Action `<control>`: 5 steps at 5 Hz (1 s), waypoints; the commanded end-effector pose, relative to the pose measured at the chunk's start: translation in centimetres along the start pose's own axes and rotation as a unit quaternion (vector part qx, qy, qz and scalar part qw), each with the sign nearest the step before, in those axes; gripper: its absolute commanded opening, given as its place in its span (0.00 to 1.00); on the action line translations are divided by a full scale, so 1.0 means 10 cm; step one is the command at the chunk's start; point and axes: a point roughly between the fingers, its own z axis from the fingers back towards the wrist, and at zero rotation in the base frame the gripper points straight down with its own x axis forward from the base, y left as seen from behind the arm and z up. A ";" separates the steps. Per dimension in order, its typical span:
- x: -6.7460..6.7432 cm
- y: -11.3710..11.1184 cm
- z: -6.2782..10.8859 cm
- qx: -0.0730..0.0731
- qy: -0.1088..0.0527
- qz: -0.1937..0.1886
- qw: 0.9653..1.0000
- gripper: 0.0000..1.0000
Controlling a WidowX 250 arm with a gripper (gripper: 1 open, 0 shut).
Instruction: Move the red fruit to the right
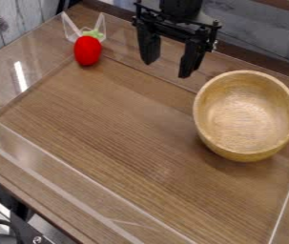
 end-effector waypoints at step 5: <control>0.48 1.36 -0.04 -0.028 -0.069 0.301 0.951 1.00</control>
